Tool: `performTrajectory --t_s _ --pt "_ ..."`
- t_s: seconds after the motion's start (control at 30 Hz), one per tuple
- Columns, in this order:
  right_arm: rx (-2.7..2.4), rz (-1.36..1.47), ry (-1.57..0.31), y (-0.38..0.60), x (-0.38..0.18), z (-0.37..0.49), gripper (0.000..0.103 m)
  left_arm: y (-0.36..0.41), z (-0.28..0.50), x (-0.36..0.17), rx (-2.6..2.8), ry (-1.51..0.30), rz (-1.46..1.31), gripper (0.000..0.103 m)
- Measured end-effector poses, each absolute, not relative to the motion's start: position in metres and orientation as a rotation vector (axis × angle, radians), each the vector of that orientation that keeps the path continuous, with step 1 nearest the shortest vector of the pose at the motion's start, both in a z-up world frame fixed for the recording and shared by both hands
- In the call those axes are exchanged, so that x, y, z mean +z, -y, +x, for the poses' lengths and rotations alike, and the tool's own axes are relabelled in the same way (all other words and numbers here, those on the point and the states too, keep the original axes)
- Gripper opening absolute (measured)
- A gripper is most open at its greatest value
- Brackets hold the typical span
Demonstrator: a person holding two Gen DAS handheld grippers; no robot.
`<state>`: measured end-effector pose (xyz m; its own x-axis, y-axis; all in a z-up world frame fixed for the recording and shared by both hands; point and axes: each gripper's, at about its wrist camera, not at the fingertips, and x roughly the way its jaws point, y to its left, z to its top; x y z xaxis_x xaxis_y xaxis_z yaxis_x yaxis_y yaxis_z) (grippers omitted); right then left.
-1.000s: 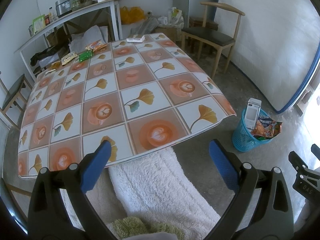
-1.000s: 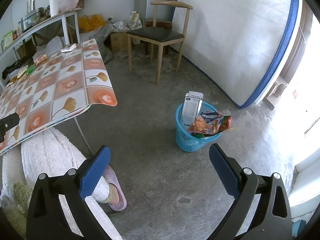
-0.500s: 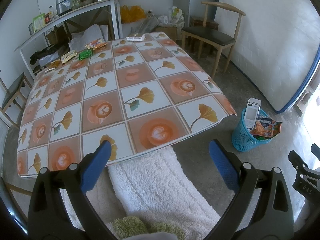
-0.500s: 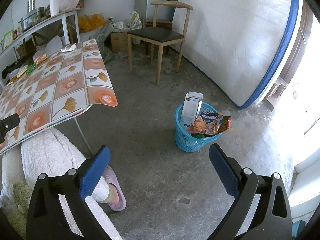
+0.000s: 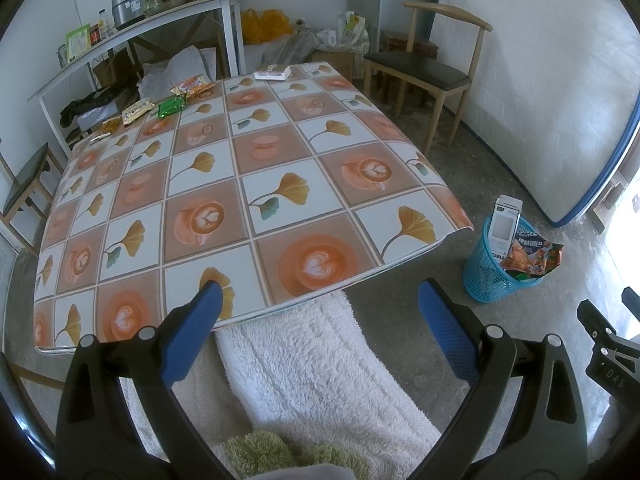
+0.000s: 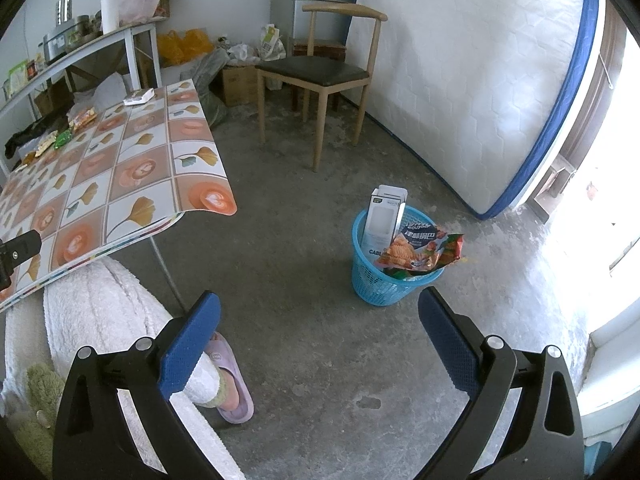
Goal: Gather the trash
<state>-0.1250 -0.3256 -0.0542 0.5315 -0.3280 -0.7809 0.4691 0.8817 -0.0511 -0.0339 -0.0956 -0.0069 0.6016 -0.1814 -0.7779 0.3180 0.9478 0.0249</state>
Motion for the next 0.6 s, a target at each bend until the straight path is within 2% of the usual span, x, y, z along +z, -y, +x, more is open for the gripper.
performTrajectory --t_s 0.6 --pt "-0.477 0.168 -0.89 0.3244 -0.0532 -0.1242 0.096 0.0941 -0.0326 -0.0057 -0.293 -0.882 0.164 0.094"
